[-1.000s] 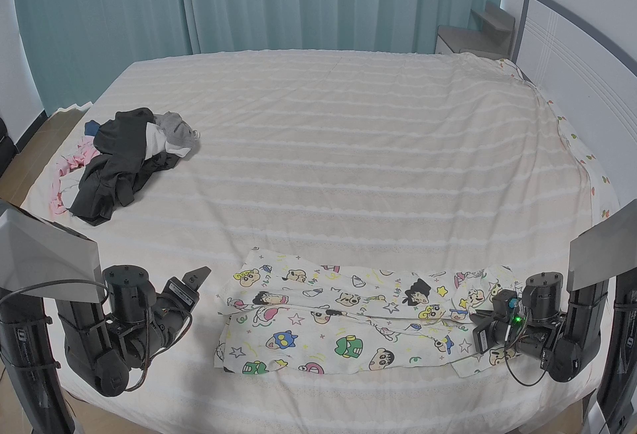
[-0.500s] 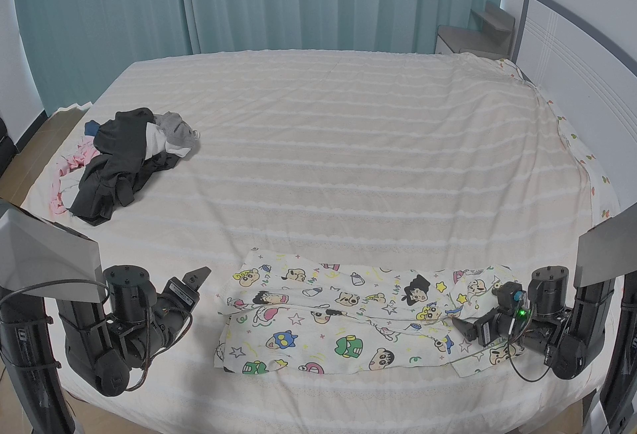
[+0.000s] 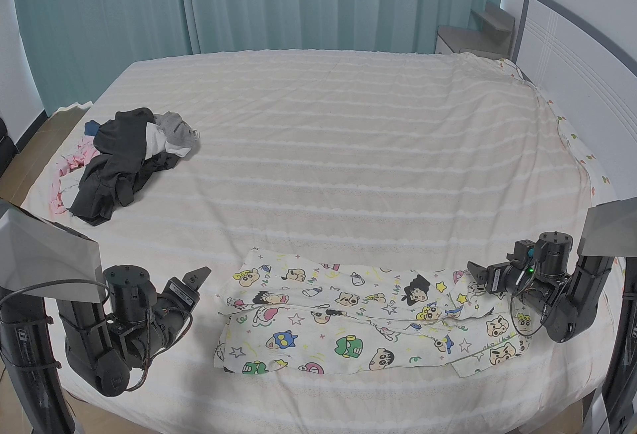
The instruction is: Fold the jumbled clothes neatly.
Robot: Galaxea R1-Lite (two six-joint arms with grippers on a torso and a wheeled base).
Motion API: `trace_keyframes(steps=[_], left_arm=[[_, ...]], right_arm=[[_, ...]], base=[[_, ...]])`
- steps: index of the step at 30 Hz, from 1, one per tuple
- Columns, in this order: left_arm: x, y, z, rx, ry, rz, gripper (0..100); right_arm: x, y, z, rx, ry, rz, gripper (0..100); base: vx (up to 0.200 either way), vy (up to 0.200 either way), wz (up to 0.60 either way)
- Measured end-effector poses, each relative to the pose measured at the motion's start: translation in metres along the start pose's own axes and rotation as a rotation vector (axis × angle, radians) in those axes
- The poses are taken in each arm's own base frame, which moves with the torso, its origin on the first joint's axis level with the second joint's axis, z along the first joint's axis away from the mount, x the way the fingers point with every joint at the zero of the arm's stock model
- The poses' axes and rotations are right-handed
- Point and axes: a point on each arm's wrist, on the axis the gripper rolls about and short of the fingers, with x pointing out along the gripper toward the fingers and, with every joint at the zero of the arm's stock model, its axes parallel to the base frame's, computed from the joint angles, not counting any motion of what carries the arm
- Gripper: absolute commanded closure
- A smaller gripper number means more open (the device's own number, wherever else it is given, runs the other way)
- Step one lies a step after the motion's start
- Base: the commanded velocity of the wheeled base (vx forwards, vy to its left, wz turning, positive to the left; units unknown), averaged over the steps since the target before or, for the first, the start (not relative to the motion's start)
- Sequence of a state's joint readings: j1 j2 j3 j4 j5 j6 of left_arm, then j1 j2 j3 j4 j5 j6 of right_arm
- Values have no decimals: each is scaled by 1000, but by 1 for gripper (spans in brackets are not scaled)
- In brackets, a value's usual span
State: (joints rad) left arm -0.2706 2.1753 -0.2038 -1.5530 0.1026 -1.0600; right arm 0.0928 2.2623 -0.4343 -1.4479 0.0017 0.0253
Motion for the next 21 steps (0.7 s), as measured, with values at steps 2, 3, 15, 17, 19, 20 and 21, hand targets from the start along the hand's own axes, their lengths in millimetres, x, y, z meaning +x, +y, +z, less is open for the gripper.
trace_keyframes(steps=[2, 3, 15, 17, 19, 20, 21], left_arm=[[0, 0, 0, 0, 0, 0, 0], [0, 0, 0, 0, 0, 0, 0], [0, 0, 0, 2, 2, 1, 0], [0, 0, 0, 2, 2, 1, 0], [0, 0, 0, 2, 2, 1, 0], [0, 0, 0, 3, 2, 1, 0], [0, 0, 0, 3, 2, 1, 0]], right_arm=[[5, -6, -1, 14, 12, -8, 0], [7, -10, -1, 25, 19, -5, 0], [10, -17, -8, 62, 65, 10, 0], [10, -16, -9, 62, 71, 12, 100], [9, -16, -11, 61, 79, 13, 100], [9, -15, -11, 61, 82, 14, 100], [9, -15, -12, 60, 85, 15, 100]], base=[[0, 0, 0], [0, 0, 0], [0, 0, 0], [0, 0, 0], [0, 0, 0], [0, 0, 0], [0, 0, 0]])
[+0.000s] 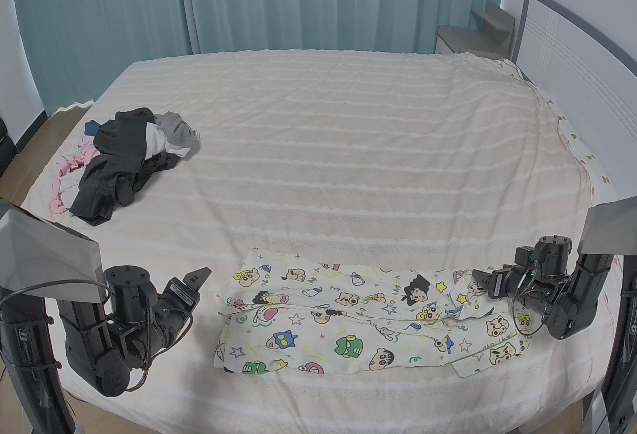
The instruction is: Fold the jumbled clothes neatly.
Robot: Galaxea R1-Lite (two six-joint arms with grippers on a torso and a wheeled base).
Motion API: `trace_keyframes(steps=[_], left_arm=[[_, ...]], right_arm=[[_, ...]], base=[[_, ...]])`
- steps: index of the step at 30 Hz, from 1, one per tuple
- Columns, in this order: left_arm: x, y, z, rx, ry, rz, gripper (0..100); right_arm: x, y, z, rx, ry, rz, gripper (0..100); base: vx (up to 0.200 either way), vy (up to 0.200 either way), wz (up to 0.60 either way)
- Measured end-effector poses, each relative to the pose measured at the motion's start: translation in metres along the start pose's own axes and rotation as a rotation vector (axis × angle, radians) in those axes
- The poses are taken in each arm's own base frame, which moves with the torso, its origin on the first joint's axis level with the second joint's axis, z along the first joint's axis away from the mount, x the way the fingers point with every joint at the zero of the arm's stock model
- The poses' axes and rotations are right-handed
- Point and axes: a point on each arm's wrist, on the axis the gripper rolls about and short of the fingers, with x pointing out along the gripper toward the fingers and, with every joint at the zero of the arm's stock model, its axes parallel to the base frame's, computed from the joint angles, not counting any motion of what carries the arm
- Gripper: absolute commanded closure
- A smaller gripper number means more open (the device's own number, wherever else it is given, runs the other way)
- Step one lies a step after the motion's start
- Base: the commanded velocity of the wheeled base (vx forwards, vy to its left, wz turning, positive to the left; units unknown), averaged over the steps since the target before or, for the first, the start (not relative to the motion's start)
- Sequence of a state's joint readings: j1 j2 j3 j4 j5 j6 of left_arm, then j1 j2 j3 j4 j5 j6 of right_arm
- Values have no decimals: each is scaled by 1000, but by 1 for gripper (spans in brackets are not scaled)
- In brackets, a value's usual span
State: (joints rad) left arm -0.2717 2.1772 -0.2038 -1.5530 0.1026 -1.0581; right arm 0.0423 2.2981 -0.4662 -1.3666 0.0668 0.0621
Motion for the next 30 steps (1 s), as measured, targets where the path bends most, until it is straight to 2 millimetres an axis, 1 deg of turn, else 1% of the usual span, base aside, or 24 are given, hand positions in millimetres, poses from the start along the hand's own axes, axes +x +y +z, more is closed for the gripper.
trace_keyframes(steps=[4, 11, 19, 24, 30], left_arm=[[0, 0, 0, 0, 0, 0, 0], [0, 0, 0, 0, 0, 0, 0], [0, 0, 0, 0, 0, 0, 0], [0, 0, 0, 0, 0, 0, 0], [1, 0, 0, 1, -1, 1, 0]], right_arm=[[3, 1, -6, 0, 18, 3, 100], [4, 2, -7, -6, 16, -3, 100], [-7, 2, -4, -27, 14, -38, 100], [-16, -2, -3, -78, 25, -56, 100], [-17, -13, 2, -75, 7, -89, 100]], base=[[0, 0, 0], [0, 0, 0], [0, 0, 0], [0, 0, 0], [0, 0, 0]])
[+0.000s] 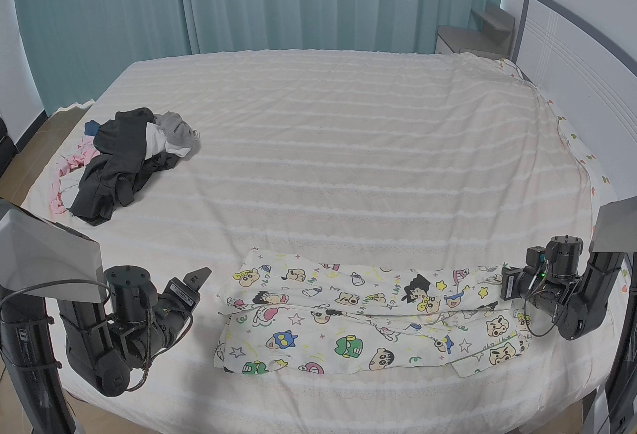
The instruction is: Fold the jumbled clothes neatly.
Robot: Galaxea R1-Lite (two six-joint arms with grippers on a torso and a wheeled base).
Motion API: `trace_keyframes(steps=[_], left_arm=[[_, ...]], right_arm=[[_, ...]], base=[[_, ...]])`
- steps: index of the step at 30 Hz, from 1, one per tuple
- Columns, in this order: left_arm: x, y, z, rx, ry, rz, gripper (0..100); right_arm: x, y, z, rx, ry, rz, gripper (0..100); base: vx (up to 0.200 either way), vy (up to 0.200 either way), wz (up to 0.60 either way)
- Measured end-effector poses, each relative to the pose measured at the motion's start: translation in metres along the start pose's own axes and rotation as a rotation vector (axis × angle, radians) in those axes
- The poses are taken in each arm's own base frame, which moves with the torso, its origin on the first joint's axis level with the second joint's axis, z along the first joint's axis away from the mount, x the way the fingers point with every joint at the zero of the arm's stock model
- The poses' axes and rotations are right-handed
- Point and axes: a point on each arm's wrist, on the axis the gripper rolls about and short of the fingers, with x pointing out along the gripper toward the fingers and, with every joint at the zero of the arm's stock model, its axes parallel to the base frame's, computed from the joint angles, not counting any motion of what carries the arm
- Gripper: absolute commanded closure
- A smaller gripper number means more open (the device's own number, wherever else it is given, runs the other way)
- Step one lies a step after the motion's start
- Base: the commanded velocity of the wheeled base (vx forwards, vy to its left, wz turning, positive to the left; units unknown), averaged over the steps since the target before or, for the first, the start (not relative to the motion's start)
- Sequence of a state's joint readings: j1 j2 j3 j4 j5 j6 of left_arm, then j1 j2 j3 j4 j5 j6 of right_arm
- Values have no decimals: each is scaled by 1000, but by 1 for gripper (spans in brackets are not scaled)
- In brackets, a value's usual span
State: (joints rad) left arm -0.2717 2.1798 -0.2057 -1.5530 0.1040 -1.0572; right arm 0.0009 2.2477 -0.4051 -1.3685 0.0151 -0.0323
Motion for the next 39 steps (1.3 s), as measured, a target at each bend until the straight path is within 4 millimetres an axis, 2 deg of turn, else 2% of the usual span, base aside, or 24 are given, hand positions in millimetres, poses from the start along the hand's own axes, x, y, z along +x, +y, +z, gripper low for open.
trace_keyframes(steps=[2, 3, 11, 19, 24, 30, 39], left_arm=[[0, 0, 0, 0, 0, 0, 0], [0, 0, 0, 1, 0, 1, 0], [0, 0, 0, 1, 1, 1, 0], [1, 0, 0, 1, 0, 0, 0], [0, 0, 0, 1, 0, 0, 0], [0, 0, 0, 1, 0, 0, 0], [0, 0, 0, 1, 0, 0, 0]], right_arm=[[0, -2, 0, -2, 1, -5, 100], [1, -2, -1, -5, 3, -6, 0], [3, -4, -4, -27, 7, -38, 0], [9, -3, 18, -24, -174, -68, 0], [7, 17, 20, 15, -186, -16, 0], [-6, 51, 14, 57, -149, 102, 0], [-7, 64, -4, 39, -76, 144, 0]], base=[[0, 0, 0], [0, 0, 0], [0, 0, 0], [0, 0, 0], [0, 0, 0], [0, 0, 0], [0, 0, 0]])
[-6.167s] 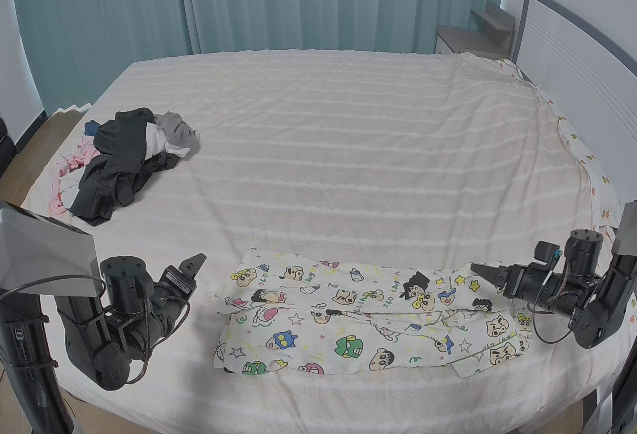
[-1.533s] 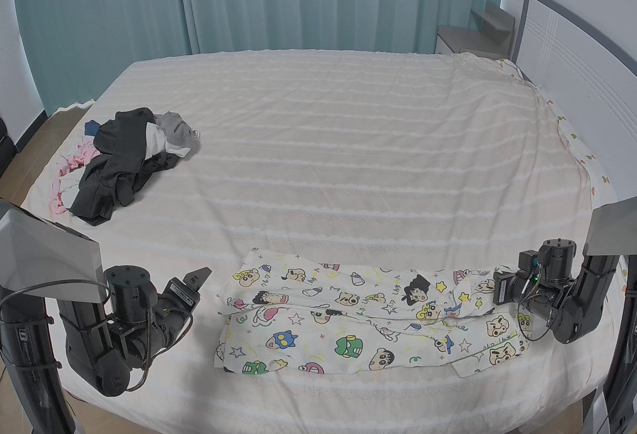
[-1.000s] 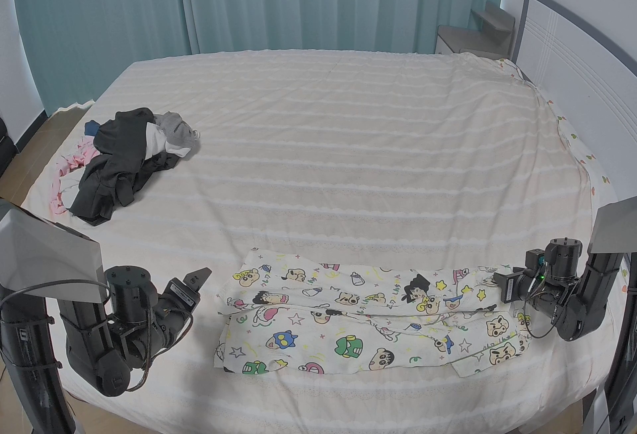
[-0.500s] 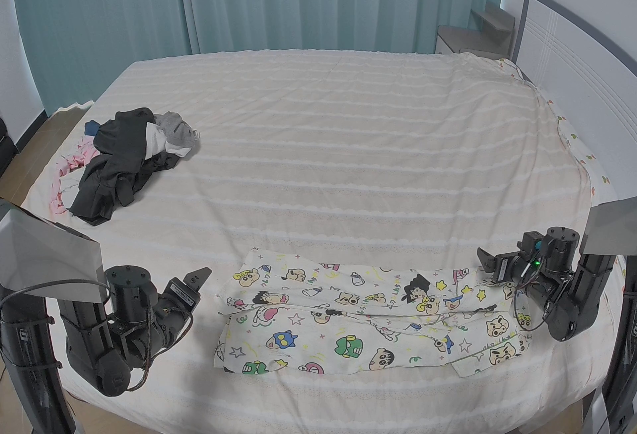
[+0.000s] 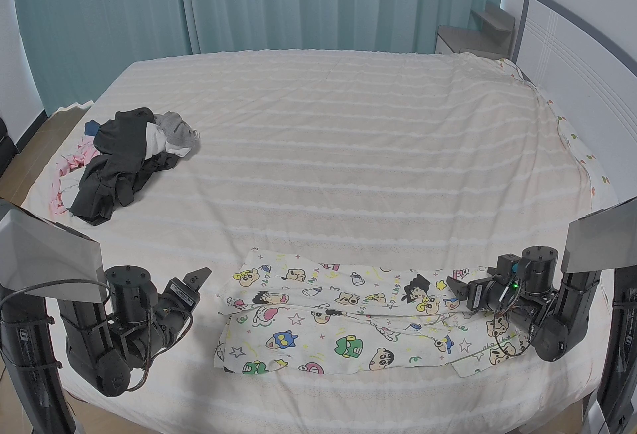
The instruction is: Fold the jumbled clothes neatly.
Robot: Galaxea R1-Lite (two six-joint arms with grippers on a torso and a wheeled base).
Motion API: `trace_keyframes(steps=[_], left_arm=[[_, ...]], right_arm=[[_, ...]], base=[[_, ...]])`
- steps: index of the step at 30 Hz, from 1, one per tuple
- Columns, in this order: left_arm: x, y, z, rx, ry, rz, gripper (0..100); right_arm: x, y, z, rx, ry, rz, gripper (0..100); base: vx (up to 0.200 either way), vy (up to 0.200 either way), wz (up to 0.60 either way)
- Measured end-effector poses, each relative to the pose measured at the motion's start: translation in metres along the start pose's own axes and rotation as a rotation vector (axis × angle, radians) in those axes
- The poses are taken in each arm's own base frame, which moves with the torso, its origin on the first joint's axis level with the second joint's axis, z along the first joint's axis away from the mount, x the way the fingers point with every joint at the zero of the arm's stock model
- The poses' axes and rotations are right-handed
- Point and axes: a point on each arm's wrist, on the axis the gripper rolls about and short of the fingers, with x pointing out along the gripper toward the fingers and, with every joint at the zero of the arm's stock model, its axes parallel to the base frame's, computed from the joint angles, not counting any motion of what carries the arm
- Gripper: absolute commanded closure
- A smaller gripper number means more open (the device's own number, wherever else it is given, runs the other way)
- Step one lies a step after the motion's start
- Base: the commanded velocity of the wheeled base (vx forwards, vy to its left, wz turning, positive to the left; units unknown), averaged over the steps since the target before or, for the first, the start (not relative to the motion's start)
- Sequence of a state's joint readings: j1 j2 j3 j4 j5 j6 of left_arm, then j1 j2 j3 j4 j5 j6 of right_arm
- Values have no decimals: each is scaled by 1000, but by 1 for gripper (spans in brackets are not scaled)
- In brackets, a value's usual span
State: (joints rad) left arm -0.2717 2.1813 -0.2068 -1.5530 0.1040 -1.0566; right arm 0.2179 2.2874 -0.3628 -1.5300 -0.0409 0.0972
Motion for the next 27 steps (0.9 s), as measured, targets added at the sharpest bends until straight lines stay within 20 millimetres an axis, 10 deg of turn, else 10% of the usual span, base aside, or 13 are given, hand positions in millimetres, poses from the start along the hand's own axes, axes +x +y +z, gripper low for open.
trace_keyframes(steps=[27], left_arm=[[0, 0, 0, 2, 0, 2, 0]], right_arm=[[-5, 10, -14, -16, 113, 10, 0]], base=[[0, 0, 0]])
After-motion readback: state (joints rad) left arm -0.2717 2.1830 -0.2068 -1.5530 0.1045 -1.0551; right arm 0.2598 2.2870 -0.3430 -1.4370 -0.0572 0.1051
